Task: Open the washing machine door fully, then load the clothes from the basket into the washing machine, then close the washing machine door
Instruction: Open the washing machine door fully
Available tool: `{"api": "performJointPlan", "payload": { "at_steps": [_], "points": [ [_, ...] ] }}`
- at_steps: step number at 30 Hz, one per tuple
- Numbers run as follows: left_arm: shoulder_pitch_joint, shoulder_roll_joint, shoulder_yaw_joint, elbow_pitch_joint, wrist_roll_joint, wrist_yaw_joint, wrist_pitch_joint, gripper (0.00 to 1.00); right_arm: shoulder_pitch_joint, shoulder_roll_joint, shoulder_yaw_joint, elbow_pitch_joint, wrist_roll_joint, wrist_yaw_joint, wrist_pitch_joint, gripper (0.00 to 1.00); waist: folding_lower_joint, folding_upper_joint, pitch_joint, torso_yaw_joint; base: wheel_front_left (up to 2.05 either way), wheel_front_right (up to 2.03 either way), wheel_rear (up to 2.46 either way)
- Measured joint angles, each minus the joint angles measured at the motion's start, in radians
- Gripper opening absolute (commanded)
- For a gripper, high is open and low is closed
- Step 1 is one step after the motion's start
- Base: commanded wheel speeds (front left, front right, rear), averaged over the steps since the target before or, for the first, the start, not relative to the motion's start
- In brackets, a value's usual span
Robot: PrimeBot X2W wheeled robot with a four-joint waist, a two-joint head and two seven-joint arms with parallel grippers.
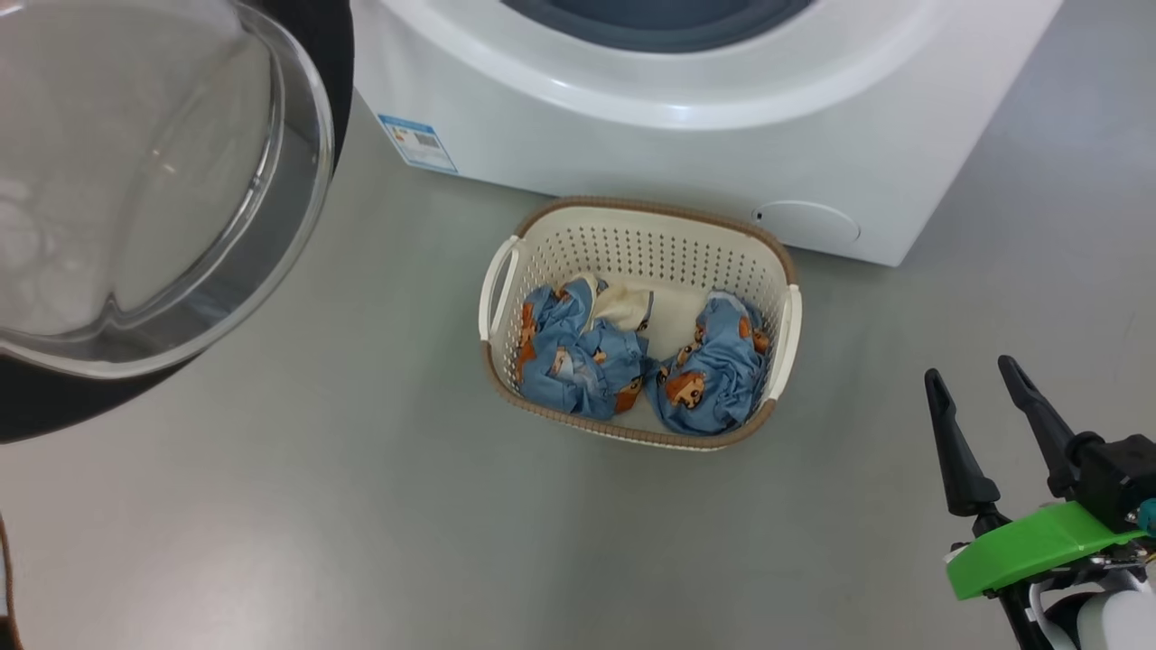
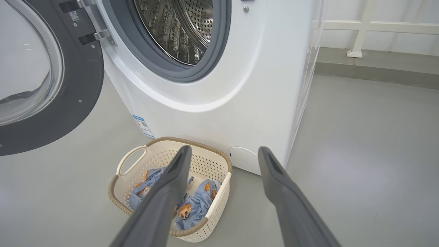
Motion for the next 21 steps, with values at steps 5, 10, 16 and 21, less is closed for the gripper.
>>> {"api": "performJointPlan", "payload": {
  "at_steps": [5, 10, 16, 21],
  "points": [
    [0.043, -0.007, -0.046, -0.043, 0.014, -0.026, 0.000, 0.00, 0.000, 0.024, -0.004, 0.045, 0.008, 0.000, -0.036, 1.00, 0.0000, 0.0000, -0.051, -0.008, 0.00, 0.00, 0.00],
    [0.087, -0.026, -0.108, -0.087, 0.025, -0.043, 0.000, 0.00, 0.001, 0.039, -0.005, 0.082, 0.008, 0.000, -0.063, 1.00, 0.0000, 0.0000, -0.096, -0.015, 0.00, 0.00, 0.00],
    [0.170, -0.061, -0.225, -0.160, 0.032, -0.051, 0.001, 0.00, 0.005, 0.063, -0.012, 0.123, 0.011, 0.000, -0.093, 1.00, 0.0000, 0.0000, -0.164, -0.030, 0.00, 0.00, 0.00],
    [0.233, -0.078, -0.313, -0.218, 0.032, -0.051, 0.024, 0.00, 0.012, 0.076, -0.025, 0.153, 0.017, 0.000, -0.117, 1.00, 0.0000, 0.0000, -0.215, -0.052, 0.00, 0.00, 0.00]
  ]
}}
